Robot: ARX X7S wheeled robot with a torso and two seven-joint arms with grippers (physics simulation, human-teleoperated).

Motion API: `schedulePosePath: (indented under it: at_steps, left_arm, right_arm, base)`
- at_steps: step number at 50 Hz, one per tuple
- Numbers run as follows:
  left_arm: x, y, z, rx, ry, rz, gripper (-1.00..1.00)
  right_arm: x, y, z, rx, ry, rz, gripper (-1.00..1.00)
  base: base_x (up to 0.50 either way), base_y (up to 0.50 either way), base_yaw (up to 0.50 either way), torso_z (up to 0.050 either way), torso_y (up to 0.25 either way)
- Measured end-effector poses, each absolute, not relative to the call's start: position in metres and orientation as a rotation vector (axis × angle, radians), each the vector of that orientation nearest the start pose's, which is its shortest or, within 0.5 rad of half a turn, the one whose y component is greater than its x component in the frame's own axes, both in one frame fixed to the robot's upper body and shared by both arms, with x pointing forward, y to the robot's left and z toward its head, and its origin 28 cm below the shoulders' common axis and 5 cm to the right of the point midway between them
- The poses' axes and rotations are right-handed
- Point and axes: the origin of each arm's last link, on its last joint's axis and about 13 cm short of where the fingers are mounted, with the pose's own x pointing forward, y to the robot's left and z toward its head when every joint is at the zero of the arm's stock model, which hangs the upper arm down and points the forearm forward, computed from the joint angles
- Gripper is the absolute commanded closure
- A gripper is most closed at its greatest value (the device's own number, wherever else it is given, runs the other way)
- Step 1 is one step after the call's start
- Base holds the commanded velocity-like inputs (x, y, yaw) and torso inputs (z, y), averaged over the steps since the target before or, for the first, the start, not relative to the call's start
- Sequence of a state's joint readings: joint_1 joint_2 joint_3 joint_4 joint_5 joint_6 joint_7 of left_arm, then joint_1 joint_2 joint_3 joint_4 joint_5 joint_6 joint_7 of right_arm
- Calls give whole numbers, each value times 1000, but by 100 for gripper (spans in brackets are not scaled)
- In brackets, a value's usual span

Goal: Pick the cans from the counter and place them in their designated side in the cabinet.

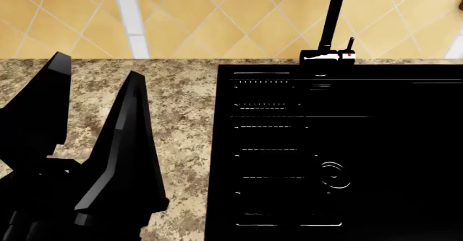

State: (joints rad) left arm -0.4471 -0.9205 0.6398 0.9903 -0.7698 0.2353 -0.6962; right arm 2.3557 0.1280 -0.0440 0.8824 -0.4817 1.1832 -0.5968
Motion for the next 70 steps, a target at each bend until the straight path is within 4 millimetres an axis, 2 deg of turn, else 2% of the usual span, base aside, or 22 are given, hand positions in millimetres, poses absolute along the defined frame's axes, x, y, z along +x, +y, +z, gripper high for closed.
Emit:
schedulePosePath:
  at_steps: [7,16,20,25,28,32,41,47,55,70]
  left_arm:
    - [140,204,230,-324,-693,-484,-100]
    - [142,203,229,-325,-683,-487,-100]
    - [143,203,228,-324,-676,-486,-100]
    - [145,203,226,-320,-662,-480,-100]
    - [146,202,224,-317,-652,-476,-100]
    - [148,202,222,-314,-638,-471,-100]
    - [154,200,217,-306,-607,-464,-100]
    - [156,198,215,-301,-591,-466,-100]
    - [158,197,213,-295,-577,-468,-100]
    - [159,195,211,-295,-563,-471,-100]
  right_arm:
    - [246,-180,586,-88,-362,16,-100]
    - [232,-181,594,-38,-485,78,-100]
    - [226,-177,587,-1,-503,144,-100]
    - [227,-177,559,90,-515,205,-100]
    - [233,-177,536,163,-502,202,-100]
    - [237,-168,502,228,-471,235,-100]
    - [226,-147,424,266,-404,334,-100]
    - [217,-139,385,274,-353,366,-100]
    - [209,-133,355,278,-306,390,-100]
    - [207,-127,331,278,-256,406,-100]
  base:
    - [-141,0,0,0,0]
    - [-141,0,0,0,0]
    - [-140,0,0,0,0]
    - [-140,0,0,0,0]
    - [-138,0,0,0,0]
    - [-140,0,0,0,0]
    - [-138,0,0,0,0]
    - [-151,13,0,0,0]
    - [-183,50,0,0,0]
    - [-146,203,0,0,0]
